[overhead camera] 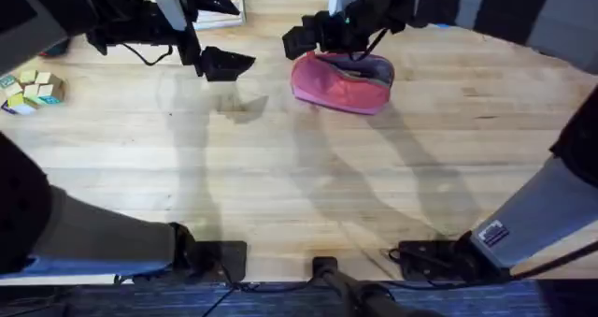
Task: Unzip the bag, pick up the pens from the table one at a time and place them inside, then zip the bag closed.
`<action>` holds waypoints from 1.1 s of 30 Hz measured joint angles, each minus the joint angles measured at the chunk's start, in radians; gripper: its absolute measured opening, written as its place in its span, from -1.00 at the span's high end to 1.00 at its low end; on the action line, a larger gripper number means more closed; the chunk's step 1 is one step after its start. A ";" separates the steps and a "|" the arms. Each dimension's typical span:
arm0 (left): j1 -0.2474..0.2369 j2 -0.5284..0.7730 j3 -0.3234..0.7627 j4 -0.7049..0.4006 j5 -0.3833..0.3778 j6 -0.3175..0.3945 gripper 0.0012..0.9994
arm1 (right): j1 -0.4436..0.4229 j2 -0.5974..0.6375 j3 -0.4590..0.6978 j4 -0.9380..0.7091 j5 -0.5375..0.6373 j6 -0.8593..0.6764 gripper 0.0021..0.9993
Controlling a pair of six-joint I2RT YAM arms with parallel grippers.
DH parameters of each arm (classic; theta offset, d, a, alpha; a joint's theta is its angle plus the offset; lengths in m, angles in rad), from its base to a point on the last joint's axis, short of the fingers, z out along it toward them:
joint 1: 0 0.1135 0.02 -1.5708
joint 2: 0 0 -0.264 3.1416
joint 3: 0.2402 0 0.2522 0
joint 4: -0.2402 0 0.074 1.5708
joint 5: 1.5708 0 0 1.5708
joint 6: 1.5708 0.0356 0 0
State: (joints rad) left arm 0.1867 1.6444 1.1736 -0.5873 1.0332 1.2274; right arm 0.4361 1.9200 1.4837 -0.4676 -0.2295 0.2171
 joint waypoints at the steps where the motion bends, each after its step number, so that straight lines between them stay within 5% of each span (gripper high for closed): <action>1: 0.000 0.000 0.000 0.000 0.000 0.000 -0.99 | 0.001 0.004 0.000 0.002 0.000 0.002 -0.85; 5: 0.000 0.000 0.000 0.000 0.000 0.000 -0.99 | 0.002 0.014 0.000 0.012 0.000 0.019 -0.60; 12: 0.000 0.000 0.000 0.000 0.000 0.000 -0.99 | 0.002 0.015 0.000 0.022 0.000 0.036 0.26; 19: 0.000 0.000 0.000 0.000 0.000 0.000 -0.99 | 0.002 0.015 0.000 0.025 0.000 0.045 0.85; 33: 0.000 0.000 0.000 0.000 0.000 0.000 -0.99 | 0.002 0.015 0.000 0.030 0.000 0.045 0.94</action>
State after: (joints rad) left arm 0.1867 1.6444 1.1736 -0.5873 1.0332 1.2274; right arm 0.4381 1.9350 1.4837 -0.4372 -0.2295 0.2626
